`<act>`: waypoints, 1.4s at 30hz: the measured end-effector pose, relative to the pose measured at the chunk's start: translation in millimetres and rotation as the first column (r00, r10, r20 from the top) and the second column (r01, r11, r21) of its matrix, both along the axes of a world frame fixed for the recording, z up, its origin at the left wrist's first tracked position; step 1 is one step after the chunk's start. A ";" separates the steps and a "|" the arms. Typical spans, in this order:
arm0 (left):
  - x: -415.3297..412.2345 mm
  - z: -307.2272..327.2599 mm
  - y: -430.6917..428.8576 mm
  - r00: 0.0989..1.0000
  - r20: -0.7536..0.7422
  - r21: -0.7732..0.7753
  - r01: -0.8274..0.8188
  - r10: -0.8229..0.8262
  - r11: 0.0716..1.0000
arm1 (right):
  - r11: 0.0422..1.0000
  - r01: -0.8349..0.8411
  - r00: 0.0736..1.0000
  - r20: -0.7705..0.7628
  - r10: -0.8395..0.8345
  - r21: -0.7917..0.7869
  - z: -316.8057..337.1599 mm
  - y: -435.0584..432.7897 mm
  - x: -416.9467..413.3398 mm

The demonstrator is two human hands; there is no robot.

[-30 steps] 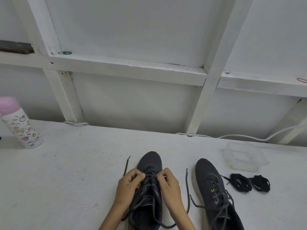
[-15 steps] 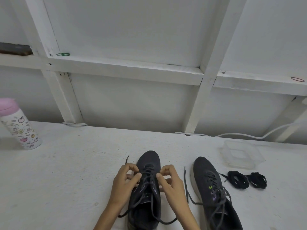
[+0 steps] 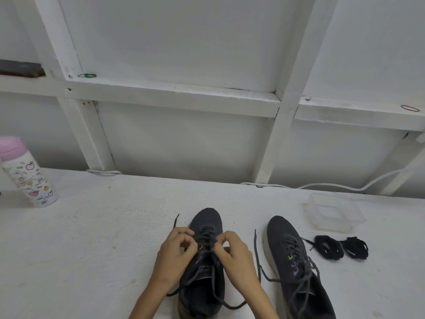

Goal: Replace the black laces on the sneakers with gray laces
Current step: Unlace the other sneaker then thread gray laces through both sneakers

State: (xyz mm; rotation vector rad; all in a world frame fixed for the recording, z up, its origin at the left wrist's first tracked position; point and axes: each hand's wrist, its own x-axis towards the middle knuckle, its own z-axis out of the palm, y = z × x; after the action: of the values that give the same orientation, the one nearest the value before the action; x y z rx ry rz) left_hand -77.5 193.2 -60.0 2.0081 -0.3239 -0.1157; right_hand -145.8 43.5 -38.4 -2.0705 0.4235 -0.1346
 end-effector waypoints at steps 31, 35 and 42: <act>0.7 -1.9 3.8 0.998 -0.036 -0.043 0.048 -0.049 0.998 | 0.992 -0.081 0.997 -0.008 0.082 0.097 7.9 -4.8 2.0; -2.8 -4.7 2.6 0.991 -0.130 -0.168 -0.045 0.024 0.985 | 0.978 -0.015 1.000 -0.017 0.019 0.210 4.3 -3.3 -2.6; -1.8 7.6 9.0 0.972 -0.235 -0.244 -0.054 -0.005 0.968 | 0.916 -0.009 0.998 0.059 -0.016 0.402 13.0 -4.9 -12.7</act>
State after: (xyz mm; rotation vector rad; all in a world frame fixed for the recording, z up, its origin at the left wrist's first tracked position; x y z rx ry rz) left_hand -79.3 202.2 -52.4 1.7278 -0.1538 -0.2804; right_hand -158.5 38.6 -25.4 -1.6547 0.3814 -0.1018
